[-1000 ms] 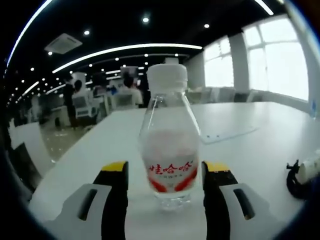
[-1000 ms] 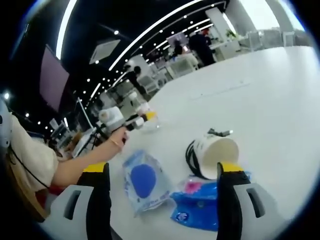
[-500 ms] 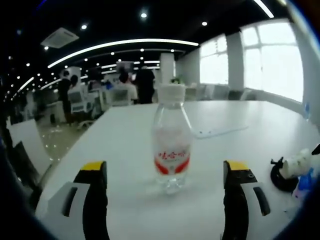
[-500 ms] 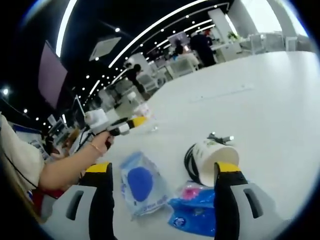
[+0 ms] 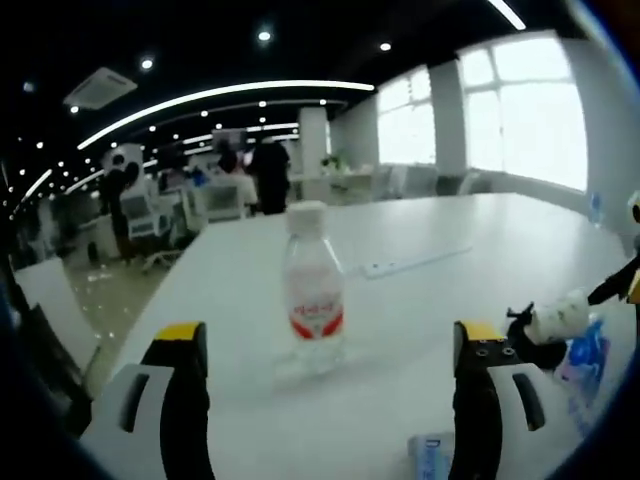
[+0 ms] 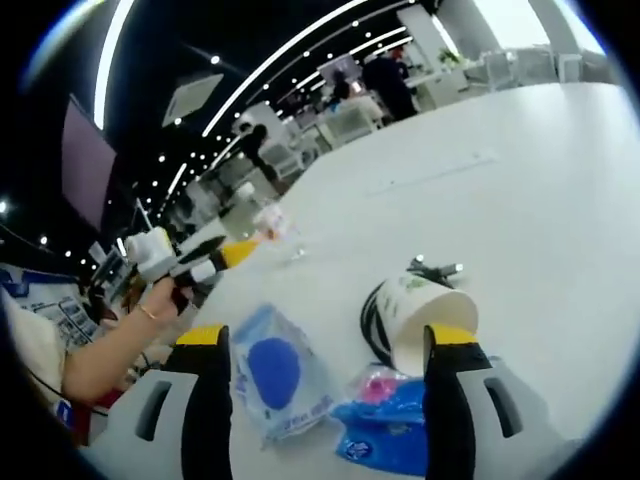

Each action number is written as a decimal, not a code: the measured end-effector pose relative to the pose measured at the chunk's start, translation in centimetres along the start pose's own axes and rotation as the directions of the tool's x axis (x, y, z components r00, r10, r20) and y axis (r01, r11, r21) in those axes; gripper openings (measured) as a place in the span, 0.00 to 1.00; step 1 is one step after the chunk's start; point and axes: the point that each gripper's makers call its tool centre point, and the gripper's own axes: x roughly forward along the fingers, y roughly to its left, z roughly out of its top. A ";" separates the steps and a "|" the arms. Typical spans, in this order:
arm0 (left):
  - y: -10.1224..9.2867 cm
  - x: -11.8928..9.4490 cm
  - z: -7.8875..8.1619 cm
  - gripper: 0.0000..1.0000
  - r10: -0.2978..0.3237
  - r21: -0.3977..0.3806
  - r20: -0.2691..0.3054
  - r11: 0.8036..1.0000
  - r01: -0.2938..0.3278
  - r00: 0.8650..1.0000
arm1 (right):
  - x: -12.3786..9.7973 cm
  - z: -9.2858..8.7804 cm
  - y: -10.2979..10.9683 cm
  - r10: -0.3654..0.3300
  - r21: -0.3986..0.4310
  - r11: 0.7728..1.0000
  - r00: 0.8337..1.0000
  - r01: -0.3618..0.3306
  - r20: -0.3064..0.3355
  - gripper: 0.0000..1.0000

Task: Arrange the tabletop items into an orderly group along one side of the table until the central work area is clear of visible clutter.

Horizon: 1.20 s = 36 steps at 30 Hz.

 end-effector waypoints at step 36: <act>-7.4 -8.3 -0.3 0.96 -0.248 0.003 -0.025 0.969 0.249 0.968 | 2.6 -2.5 -2.4 -0.066 0.023 0.997 0.996 0.068 -0.064 0.19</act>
